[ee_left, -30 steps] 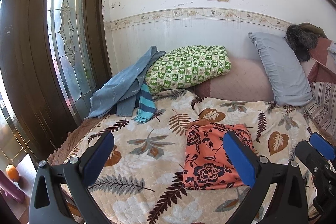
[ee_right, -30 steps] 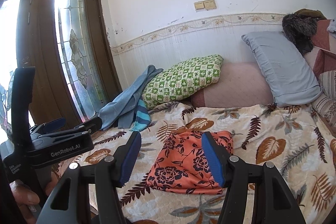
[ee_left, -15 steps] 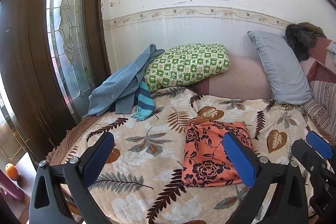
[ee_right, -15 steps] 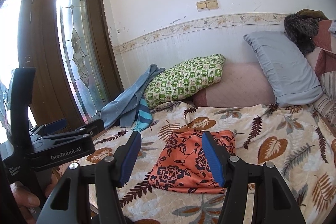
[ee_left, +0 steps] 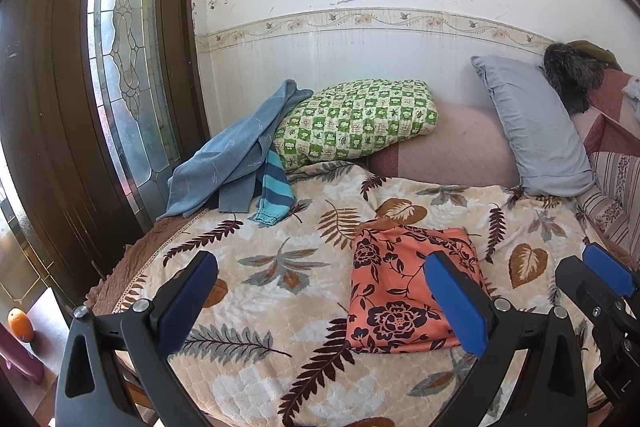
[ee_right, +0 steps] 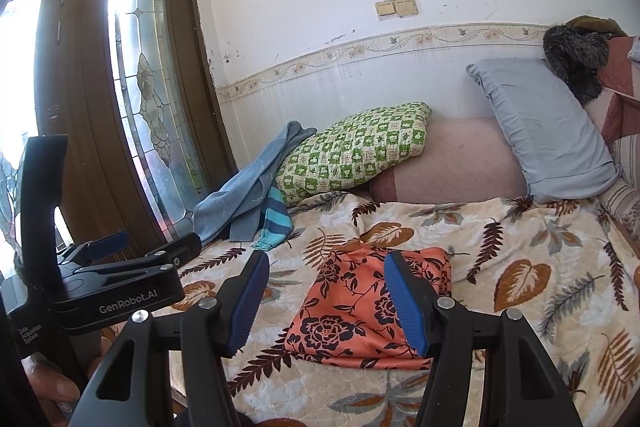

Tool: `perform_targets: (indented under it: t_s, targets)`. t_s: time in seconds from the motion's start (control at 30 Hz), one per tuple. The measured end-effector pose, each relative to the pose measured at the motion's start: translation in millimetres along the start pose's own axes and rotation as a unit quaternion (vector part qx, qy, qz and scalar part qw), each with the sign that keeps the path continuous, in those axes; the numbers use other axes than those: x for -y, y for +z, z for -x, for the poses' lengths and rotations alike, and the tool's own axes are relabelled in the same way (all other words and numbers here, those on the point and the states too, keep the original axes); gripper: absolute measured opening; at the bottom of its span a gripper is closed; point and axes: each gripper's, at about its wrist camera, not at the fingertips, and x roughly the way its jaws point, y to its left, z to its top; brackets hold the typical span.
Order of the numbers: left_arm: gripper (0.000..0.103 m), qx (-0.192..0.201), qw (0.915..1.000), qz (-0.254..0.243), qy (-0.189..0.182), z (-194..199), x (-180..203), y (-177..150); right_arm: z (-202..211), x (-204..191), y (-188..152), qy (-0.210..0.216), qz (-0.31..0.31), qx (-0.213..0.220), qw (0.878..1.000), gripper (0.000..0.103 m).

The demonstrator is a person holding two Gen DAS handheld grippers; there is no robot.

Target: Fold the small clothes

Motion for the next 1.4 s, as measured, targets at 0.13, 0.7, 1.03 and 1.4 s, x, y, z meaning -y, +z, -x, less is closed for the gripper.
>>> perform_targets:
  t_s: [0.13, 0.7, 1.03, 1.4]
  targets:
    - [0.103, 0.001, 1.0, 0.002, -0.007, 0, -1, -1, -1, -1, 0, 0.001, 0.001, -0.002, 1.0, 0.063]
    - [0.103, 0.005, 0.9997, 0.01, -0.021, -1, -4, -3, -9, -8, -4, -0.002, 0.003, -0.011, 1.0, 0.063]
    - [0.103, 0.003, 0.9995, 0.021, -0.022, -3, -14, -6, -11, -19, 0, -0.003, 0.011, -0.011, 1.0, 0.063]
    - [0.103, 0.002, 0.9991, 0.034, -0.024, -7, -30, -4, -15, -40, 8, -0.002, 0.025, -0.01, 1.0, 0.063]
